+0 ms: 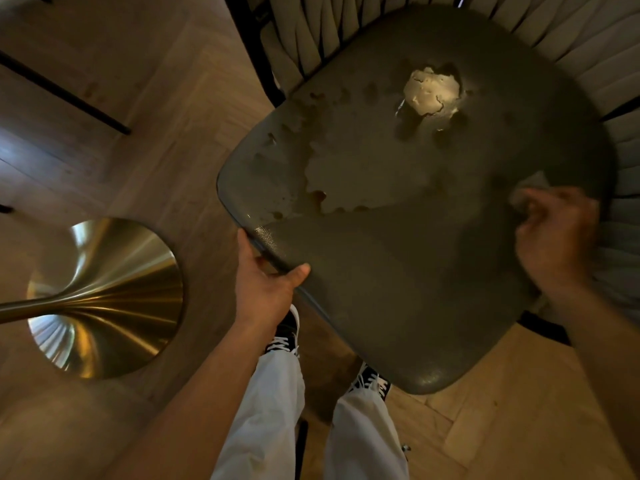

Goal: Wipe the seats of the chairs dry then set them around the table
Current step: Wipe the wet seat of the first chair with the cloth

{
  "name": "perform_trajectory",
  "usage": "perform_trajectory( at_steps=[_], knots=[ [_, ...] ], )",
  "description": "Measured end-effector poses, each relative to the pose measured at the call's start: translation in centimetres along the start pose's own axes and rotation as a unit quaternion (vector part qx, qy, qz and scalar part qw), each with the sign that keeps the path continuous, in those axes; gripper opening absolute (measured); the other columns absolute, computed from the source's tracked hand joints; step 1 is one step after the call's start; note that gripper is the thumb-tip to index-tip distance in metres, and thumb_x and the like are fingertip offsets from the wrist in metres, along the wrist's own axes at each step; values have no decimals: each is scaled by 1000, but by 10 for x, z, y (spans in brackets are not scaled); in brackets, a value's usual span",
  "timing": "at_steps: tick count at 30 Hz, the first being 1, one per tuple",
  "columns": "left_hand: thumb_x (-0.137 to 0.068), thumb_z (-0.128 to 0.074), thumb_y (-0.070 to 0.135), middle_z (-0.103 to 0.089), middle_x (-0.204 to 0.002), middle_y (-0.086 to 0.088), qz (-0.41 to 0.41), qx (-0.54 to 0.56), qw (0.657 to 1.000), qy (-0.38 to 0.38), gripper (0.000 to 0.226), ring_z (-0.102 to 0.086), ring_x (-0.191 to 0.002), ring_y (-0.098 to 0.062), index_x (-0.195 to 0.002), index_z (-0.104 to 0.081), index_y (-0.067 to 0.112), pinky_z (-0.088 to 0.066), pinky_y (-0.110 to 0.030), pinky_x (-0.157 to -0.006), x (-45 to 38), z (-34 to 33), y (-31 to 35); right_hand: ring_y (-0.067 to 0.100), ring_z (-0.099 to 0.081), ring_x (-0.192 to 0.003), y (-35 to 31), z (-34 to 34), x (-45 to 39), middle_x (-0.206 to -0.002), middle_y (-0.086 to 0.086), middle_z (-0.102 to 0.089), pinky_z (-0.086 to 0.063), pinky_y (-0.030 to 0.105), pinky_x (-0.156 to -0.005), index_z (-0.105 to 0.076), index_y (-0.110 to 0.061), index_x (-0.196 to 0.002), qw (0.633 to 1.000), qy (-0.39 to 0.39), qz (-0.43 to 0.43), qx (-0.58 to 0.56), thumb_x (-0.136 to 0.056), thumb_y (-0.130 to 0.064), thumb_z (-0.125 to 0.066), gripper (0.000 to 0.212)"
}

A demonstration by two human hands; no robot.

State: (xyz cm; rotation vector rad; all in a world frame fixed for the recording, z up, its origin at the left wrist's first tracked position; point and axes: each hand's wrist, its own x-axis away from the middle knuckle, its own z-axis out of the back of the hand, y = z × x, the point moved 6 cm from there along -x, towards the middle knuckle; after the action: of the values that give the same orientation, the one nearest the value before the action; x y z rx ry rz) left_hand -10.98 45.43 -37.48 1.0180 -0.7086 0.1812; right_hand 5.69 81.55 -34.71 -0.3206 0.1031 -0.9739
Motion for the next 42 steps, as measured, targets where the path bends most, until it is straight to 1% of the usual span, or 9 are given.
perform_trajectory(
  at_steps=[6,10,23,27,29,32,34,39,42],
  knots=[
    [-74,-83,13,-55,-134,7,-6,-5,1000,15,108,-58,-111,-6,-152,-13,39,-48,-40,-102,0,0,-3,41,-52,-107,56,0,-34,-118,24,-55,-42,40,-89,-67,-27,-106,990,61,-125,-14,-74,-24,-45,39],
    [-74,-82,11,-57,-122,12,-7,8,1000,15,108,-62,-102,-3,-152,-13,41,-50,-36,-99,1,0,-5,35,-58,-102,53,-17,-23,-112,16,-61,-47,37,-92,-69,-18,-108,982,67,-173,-34,-80,-20,-43,38],
    [-74,-83,15,-54,-136,6,-1,35,999,8,109,-65,-105,-6,-151,-12,46,-52,-39,-98,4,1,-7,35,-57,-82,-156,-52,66,-92,14,-64,-40,30,-79,-74,-9,-99,982,4,158,-107,-74,1,-54,33],
    [-75,-82,10,-56,-132,5,-6,65,998,21,107,-68,-95,-4,-154,-15,36,-56,-20,-83,7,0,-7,28,-54,-76,-217,-67,98,-84,9,-60,-40,27,-72,-74,-9,-91,960,-57,229,-149,-74,6,-64,26],
    [-80,-76,6,-58,-127,4,-4,84,996,18,96,-68,-91,0,-153,-19,32,-53,-12,-73,10,-2,-9,28,-54,-80,-243,-75,111,-87,10,-58,-48,34,-69,-73,-9,-92,949,-103,255,-157,-77,0,-61,21],
    [-101,-49,21,-62,-127,-6,-10,169,985,10,42,-66,-106,-8,-142,-45,22,-51,-27,-92,11,-5,-5,25,-50,-101,-281,-88,129,-108,8,-58,-51,39,-81,-68,-13,-110,919,-201,316,-125,-88,-9,-58,24],
    [-104,-33,24,-66,-118,-3,-11,159,987,17,32,-65,-106,-14,-128,-54,22,-49,-32,-97,19,-5,-9,22,-41,-115,-300,-96,138,-124,4,-52,-45,37,-92,-63,-17,-121,898,-245,354,-95,-93,-15,-55,29],
    [-97,-43,21,-62,-124,-8,25,233,972,-13,29,-62,-112,-19,-122,-56,22,-46,-36,-97,15,-8,-13,25,-39,-113,-302,-99,133,-124,2,-52,-36,37,-89,-64,-22,-118,900,-208,381,-33,-89,-21,-58,29],
    [-83,-68,12,-61,-127,-3,-3,210,977,-26,64,-67,-105,-17,-139,-44,29,-54,-38,-90,4,2,-10,29,-49,-95,-278,-88,121,-103,5,-60,-39,40,-74,-71,-20,-102,924,-144,351,-42,-80,-14,-58,26]
  ],
)
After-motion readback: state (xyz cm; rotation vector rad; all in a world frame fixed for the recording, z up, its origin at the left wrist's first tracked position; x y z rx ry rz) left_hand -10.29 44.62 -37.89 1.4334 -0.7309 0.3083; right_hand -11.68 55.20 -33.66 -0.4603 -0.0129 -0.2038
